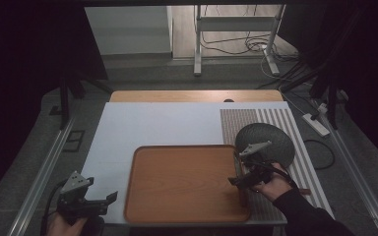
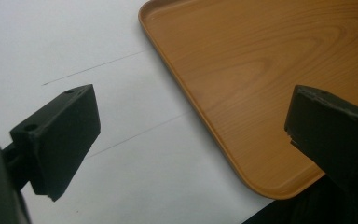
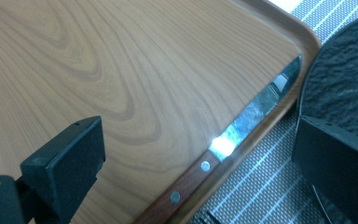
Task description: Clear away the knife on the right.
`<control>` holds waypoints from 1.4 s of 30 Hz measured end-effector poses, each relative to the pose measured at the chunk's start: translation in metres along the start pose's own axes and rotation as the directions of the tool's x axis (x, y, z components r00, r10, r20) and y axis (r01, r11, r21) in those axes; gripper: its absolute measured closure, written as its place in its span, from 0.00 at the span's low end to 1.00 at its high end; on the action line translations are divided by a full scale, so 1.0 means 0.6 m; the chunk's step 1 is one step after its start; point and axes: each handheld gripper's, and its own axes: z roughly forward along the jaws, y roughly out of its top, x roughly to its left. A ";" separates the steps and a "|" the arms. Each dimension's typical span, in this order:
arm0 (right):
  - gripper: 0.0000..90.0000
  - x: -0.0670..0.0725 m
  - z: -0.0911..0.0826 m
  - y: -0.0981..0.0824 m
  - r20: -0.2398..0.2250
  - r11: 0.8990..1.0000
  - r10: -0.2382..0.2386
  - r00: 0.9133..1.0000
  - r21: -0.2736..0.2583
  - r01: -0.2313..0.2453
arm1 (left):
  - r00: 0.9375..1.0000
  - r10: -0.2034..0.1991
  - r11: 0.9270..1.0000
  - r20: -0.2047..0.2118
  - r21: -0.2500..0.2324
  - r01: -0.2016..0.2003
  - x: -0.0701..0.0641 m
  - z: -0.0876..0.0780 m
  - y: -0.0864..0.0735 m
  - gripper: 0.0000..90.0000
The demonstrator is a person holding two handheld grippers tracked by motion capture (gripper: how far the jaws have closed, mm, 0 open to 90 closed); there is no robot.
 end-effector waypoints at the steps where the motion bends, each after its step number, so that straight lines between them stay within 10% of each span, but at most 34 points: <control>1: 0.03 -0.001 -0.002 -0.002 -0.002 1.000 0.001 1.000 -0.003 -0.001 | 1.000 0.000 1.000 0.000 0.000 0.000 0.000 0.000 0.000 0.05; 42: 0.00 -0.038 -0.116 -0.111 0.105 0.972 0.188 0.976 -0.166 -0.170 | 0.999 -0.036 0.999 0.026 -0.013 0.037 0.008 -0.003 -0.003 0.04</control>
